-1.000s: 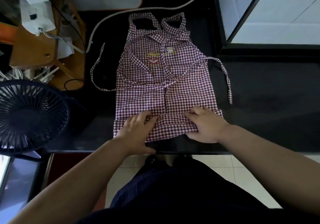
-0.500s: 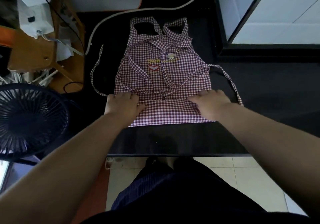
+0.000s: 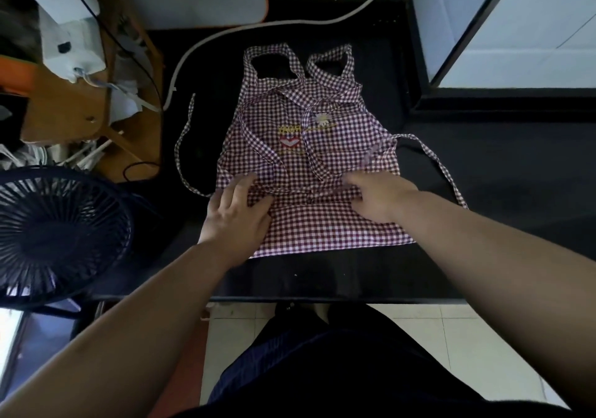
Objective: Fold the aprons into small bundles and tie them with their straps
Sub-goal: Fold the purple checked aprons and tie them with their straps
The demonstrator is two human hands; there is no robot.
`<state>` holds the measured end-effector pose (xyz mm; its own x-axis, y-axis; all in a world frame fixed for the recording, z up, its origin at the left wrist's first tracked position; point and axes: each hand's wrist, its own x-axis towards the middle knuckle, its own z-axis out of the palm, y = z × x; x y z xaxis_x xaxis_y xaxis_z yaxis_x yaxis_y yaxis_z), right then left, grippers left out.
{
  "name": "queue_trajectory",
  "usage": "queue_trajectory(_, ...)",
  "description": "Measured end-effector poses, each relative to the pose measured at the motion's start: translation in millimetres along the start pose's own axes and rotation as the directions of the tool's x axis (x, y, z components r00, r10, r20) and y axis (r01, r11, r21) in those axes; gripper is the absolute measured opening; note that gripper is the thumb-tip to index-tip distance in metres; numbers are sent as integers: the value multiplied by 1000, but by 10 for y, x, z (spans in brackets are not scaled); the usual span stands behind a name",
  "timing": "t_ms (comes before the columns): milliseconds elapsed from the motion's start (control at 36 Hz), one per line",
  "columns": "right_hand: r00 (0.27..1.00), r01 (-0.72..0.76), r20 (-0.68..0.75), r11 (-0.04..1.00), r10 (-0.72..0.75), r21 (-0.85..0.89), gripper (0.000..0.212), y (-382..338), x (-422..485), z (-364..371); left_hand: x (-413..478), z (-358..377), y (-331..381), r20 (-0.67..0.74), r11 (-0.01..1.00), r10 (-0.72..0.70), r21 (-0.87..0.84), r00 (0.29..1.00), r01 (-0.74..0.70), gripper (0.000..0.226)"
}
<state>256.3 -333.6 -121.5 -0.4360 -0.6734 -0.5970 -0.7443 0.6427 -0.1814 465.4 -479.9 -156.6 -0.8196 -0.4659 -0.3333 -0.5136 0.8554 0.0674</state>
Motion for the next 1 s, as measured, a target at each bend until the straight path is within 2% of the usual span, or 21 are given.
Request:
queue_trajectory(28,999,-44,-16,998,43,-48,36,17,28,17,2,5,-28,31,1000,-7,-4,999,7,48)
queue_trajectory(83,986,-147,-85,989,144,-28,30,78,37,87,-6,-2,-68,78,999,-26,-36,997,29,50)
queue_trajectory(139,959,-254,-115,966,258,50,37,156,-5,144,-2,-5,-84,78,997,-42,-68,996,47,52)
queue_trajectory(194,925,-365,-74,926,373,99,51,234,-44,176,-10,-17,-86,79,988,-72,-131,994,82,53)
queue_trajectory(278,906,-403,-65,901,418,162,65,289,-107,203,-12,-2,-92,33,963,-142,-226,989,146,51)
queue_trajectory(361,897,-332,-272,937,349,109,61,245,-188,199,-52,16,-85,-121,981,-115,-172,986,93,42)
queue_trajectory(417,898,-158,-403,984,177,80,47,191,-242,221,-98,29,-59,-250,996,0,-91,968,-23,35)
queue_trajectory(472,935,106,-343,994,-86,38,39,138,-274,273,-146,58,-22,-312,983,124,-88,942,-158,36)
queue_trajectory(528,950,256,-171,966,-260,-49,53,88,-312,348,-200,66,50,-212,970,175,-131,962,-205,47)
queue_trajectory(611,969,238,-26,954,-247,-181,83,112,-328,446,-256,95,70,61,991,100,-98,993,-94,89)
queue_trajectory(667,976,210,-16,956,-218,-207,86,154,-317,460,-273,96,63,129,993,119,-25,984,-117,100)
queue_trajectory(722,977,205,-14,952,-214,-225,81,168,-288,424,-256,69,76,118,991,135,-20,984,-134,94)
queue_trajectory(806,970,230,-26,947,-242,-225,66,148,-284,361,-193,1,61,104,987,123,-114,987,-111,78)
queue_trajectory(889,964,241,-78,962,-252,-129,41,157,-289,234,-113,-133,-29,64,963,124,-249,990,-105,65)
queue_trajectory(944,978,198,-45,977,-202,-78,20,158,-285,95,-52,-239,-119,149,921,60,-390,987,3,59)
queue_trajectory(1000,983,163,-66,980,-171,-116,17,173,-230,-55,47,-347,-215,220,897,23,-435,975,77,56)
